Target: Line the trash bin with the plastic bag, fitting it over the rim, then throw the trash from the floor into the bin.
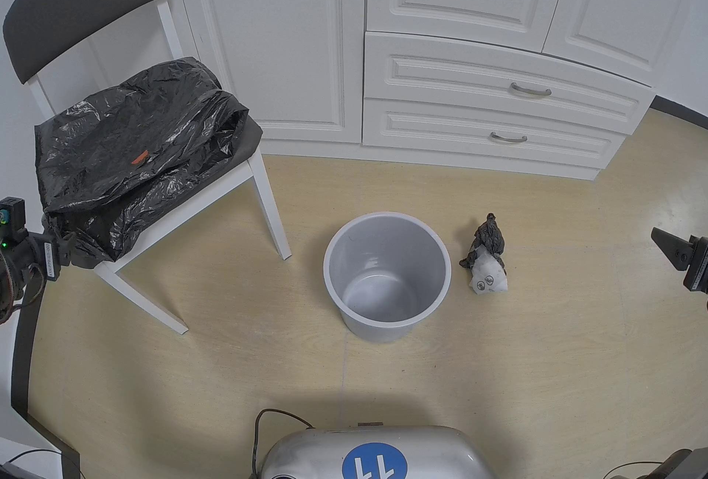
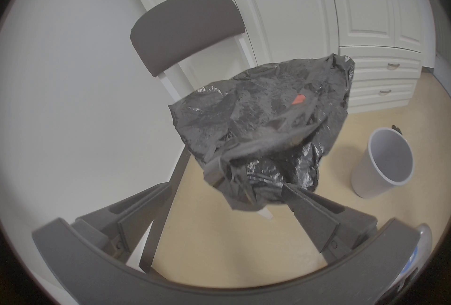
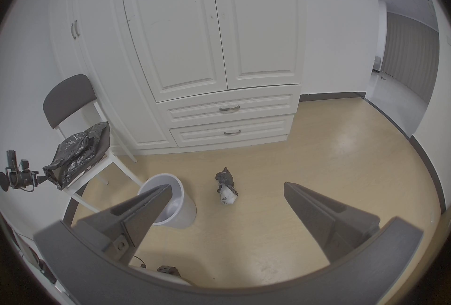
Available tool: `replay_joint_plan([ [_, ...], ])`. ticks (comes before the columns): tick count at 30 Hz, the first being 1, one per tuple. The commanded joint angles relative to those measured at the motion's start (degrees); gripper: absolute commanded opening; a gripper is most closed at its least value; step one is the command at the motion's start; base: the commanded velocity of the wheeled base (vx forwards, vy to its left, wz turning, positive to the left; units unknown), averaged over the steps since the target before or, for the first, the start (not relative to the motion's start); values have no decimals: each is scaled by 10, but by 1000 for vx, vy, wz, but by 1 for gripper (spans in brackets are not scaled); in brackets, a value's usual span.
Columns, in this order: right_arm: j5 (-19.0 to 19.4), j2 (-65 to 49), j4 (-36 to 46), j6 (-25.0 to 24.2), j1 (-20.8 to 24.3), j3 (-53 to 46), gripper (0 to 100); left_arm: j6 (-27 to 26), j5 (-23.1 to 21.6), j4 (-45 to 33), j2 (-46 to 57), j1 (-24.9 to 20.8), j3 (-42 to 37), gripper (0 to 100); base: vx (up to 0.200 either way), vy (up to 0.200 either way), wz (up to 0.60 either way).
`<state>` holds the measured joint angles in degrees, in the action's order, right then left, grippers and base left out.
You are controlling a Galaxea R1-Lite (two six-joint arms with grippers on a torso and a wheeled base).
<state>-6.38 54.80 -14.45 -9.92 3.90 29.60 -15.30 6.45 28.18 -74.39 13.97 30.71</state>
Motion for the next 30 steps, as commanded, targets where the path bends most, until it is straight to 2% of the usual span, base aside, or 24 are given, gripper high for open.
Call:
replay_joint_plan([
  [1,0,6,-8,-1,-4,5,100,20,55,69,-77,-47,-9,100,0,0,0],
  [2,0,6,-8,-1,-4,5,100,21,57,71,-79,-47,-9,100,0,0,0],
  [4,0,11,-23,0,-4,2,100,24,99,117,-108,-61,-14,100,0,0,0],
  [6,1,14,-25,-1,-4,1,100,24,121,146,-120,-67,-18,100,0,0,0],
  [9,1,14,-25,-1,-4,1,100,21,138,179,-128,-73,-22,100,0,0,0],
  [16,2,13,-25,-2,-3,1,100,21,153,188,-153,-73,-10,100,0,0,0],
  [20,3,14,-25,-3,-2,0,100,21,169,222,-177,-69,-3,100,0,0,0],
  [24,4,14,-25,-3,-2,0,100,17,171,323,-224,-58,-3,100,0,0,0],
  [30,5,10,-25,-3,1,-2,100,-15,171,402,-219,-40,-23,100,0,0,0],
])
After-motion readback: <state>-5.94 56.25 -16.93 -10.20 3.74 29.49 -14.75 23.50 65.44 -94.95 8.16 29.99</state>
